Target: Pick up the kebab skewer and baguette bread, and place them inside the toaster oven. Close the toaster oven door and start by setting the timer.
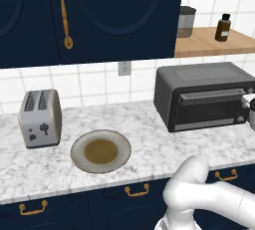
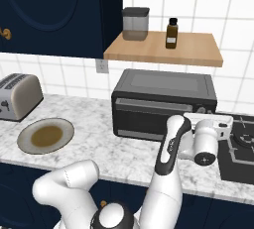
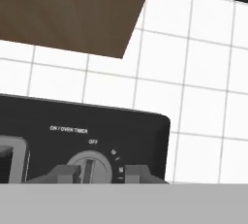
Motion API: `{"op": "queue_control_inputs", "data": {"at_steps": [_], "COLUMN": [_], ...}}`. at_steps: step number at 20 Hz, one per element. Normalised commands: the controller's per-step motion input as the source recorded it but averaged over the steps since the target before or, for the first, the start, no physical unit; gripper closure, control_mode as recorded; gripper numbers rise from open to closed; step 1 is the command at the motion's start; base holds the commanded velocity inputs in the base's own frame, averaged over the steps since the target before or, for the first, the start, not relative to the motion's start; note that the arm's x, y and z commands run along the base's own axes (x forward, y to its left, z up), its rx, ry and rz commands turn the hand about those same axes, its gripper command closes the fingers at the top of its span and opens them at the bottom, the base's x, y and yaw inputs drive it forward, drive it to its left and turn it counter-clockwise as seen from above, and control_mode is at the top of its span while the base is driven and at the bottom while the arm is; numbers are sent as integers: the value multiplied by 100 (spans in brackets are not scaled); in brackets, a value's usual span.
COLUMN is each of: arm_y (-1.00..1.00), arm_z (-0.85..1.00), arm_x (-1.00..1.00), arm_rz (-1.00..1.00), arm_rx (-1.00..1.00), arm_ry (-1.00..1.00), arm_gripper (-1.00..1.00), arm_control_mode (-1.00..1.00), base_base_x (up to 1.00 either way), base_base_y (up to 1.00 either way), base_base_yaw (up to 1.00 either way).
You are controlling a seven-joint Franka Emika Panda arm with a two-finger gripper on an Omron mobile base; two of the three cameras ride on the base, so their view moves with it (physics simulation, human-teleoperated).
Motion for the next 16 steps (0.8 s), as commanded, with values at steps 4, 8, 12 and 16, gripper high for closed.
{"op": "queue_control_inputs", "data": {"at_steps": [4,8,12,16], "arm_y": [30,38,16,8], "arm_z": [-20,-26,-15,-10], "arm_x": [0,7,26,16], "arm_rz": [0,0,0,0], "arm_rx": [0,0,0,2], "arm_ry": [0,0,0,0], "arm_gripper": [100,100,100,100], "arm_control_mode": [-100,-100,-100,-100], "base_base_x": [0,0,0,0], "base_base_y": [0,0,0,0], "base_base_yaw": [0,0,0,0]}}
